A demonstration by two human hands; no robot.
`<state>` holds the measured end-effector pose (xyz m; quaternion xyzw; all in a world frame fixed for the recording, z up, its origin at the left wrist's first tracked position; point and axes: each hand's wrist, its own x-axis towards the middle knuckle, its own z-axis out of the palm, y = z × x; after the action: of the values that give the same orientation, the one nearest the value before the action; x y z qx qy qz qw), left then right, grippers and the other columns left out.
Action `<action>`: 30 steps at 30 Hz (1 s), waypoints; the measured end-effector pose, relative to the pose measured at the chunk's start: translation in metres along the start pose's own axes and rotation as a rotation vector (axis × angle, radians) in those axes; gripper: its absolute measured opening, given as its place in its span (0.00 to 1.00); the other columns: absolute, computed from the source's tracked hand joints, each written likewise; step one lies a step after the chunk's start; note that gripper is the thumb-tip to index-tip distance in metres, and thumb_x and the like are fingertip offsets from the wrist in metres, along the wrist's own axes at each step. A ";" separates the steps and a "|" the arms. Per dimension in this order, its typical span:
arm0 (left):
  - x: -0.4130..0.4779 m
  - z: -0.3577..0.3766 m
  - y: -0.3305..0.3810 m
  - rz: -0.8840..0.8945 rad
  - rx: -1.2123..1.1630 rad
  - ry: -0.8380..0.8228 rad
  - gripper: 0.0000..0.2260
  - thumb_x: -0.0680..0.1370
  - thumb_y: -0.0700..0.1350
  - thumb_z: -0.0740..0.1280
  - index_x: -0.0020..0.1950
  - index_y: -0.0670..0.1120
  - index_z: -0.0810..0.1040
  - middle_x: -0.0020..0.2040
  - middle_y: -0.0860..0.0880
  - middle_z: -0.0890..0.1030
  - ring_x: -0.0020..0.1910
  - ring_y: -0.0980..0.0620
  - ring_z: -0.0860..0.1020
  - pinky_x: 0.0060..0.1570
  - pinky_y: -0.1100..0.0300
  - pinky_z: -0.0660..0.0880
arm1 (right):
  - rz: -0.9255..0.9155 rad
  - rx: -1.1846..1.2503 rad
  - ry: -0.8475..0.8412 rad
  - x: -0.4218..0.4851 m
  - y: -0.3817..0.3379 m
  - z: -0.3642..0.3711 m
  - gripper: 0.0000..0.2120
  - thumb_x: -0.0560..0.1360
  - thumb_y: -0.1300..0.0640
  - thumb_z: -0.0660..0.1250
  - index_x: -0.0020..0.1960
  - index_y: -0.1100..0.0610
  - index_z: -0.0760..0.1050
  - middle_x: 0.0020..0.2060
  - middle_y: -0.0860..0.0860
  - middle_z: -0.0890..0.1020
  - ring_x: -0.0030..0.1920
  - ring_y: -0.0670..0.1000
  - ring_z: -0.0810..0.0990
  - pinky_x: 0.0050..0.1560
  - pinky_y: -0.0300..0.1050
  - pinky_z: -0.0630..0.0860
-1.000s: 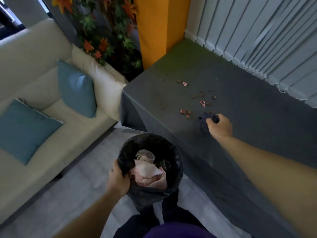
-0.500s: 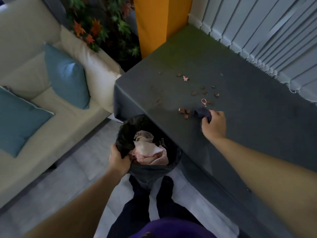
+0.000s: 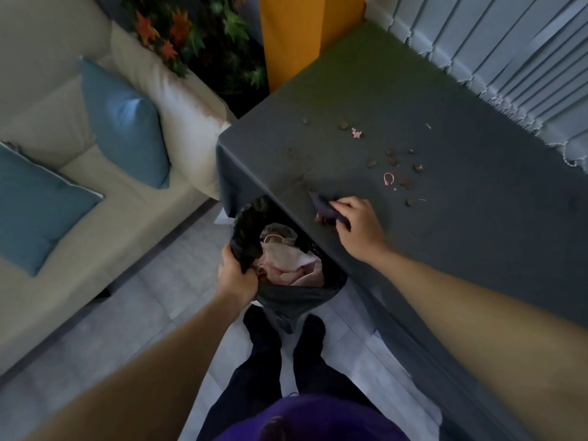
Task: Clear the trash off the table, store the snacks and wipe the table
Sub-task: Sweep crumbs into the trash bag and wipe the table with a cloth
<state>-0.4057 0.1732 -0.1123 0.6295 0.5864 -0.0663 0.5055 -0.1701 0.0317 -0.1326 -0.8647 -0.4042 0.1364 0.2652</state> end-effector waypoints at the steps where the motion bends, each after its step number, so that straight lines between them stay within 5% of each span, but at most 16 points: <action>1: 0.000 0.000 0.000 -0.005 -0.002 -0.003 0.32 0.77 0.37 0.61 0.76 0.57 0.54 0.63 0.43 0.72 0.57 0.39 0.77 0.47 0.41 0.82 | 0.044 0.010 0.046 0.001 0.002 -0.001 0.19 0.75 0.65 0.65 0.66 0.60 0.77 0.58 0.54 0.78 0.58 0.58 0.73 0.62 0.53 0.73; 4: -0.002 0.000 0.000 -0.029 -0.022 -0.021 0.32 0.77 0.36 0.62 0.75 0.59 0.55 0.63 0.43 0.73 0.54 0.39 0.78 0.39 0.44 0.84 | 0.211 -0.027 0.092 0.006 0.004 -0.003 0.20 0.76 0.64 0.64 0.68 0.58 0.76 0.61 0.54 0.76 0.59 0.59 0.71 0.63 0.52 0.71; 7: -0.004 0.001 0.001 -0.052 -0.056 -0.046 0.32 0.77 0.36 0.62 0.74 0.60 0.55 0.62 0.43 0.73 0.52 0.38 0.79 0.35 0.44 0.83 | 0.090 -0.039 -0.001 0.000 -0.005 0.003 0.20 0.75 0.63 0.65 0.66 0.57 0.77 0.60 0.53 0.77 0.58 0.58 0.71 0.63 0.52 0.72; 12: -0.007 0.004 0.000 -0.051 -0.101 -0.062 0.32 0.78 0.35 0.62 0.75 0.58 0.54 0.62 0.42 0.73 0.52 0.38 0.80 0.34 0.46 0.83 | -0.117 0.098 -0.199 -0.020 -0.029 0.010 0.16 0.73 0.64 0.67 0.59 0.57 0.82 0.50 0.51 0.80 0.54 0.52 0.73 0.59 0.38 0.69; 16: -0.008 0.004 0.002 -0.068 -0.150 -0.091 0.32 0.78 0.35 0.63 0.75 0.59 0.54 0.62 0.43 0.73 0.54 0.37 0.79 0.37 0.43 0.83 | 0.076 0.124 0.103 -0.013 -0.028 0.003 0.17 0.73 0.65 0.63 0.58 0.56 0.82 0.51 0.51 0.77 0.55 0.52 0.72 0.57 0.36 0.67; 20: -0.010 0.005 0.002 -0.105 -0.209 -0.103 0.33 0.78 0.35 0.64 0.74 0.63 0.54 0.63 0.43 0.72 0.53 0.37 0.80 0.37 0.43 0.83 | 0.162 -0.003 -0.025 -0.018 -0.022 0.003 0.19 0.76 0.63 0.63 0.66 0.55 0.78 0.61 0.51 0.74 0.61 0.55 0.68 0.64 0.47 0.70; 23: -0.014 0.009 0.001 -0.115 -0.248 -0.106 0.34 0.79 0.35 0.64 0.73 0.64 0.55 0.62 0.44 0.73 0.52 0.37 0.81 0.36 0.43 0.83 | 0.078 0.069 -0.115 -0.030 -0.023 0.005 0.15 0.75 0.64 0.63 0.57 0.55 0.82 0.53 0.49 0.77 0.58 0.52 0.69 0.61 0.43 0.70; 26: -0.015 0.015 0.002 -0.110 -0.242 -0.107 0.34 0.78 0.36 0.65 0.73 0.65 0.54 0.62 0.45 0.73 0.51 0.37 0.81 0.36 0.42 0.83 | 0.077 0.072 -0.011 -0.036 -0.017 0.002 0.11 0.73 0.64 0.63 0.49 0.55 0.83 0.47 0.48 0.77 0.54 0.51 0.71 0.55 0.44 0.73; 30: -0.015 0.024 0.005 -0.107 -0.219 -0.104 0.34 0.77 0.36 0.64 0.71 0.66 0.54 0.61 0.44 0.74 0.51 0.36 0.82 0.35 0.42 0.83 | 0.186 -0.144 0.120 -0.040 0.008 -0.010 0.13 0.74 0.58 0.66 0.58 0.53 0.81 0.55 0.50 0.77 0.57 0.56 0.71 0.57 0.53 0.74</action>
<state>-0.3942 0.1468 -0.1108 0.5341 0.5961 -0.0614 0.5964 -0.1864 -0.0068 -0.1277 -0.9218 -0.3146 0.0789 0.2124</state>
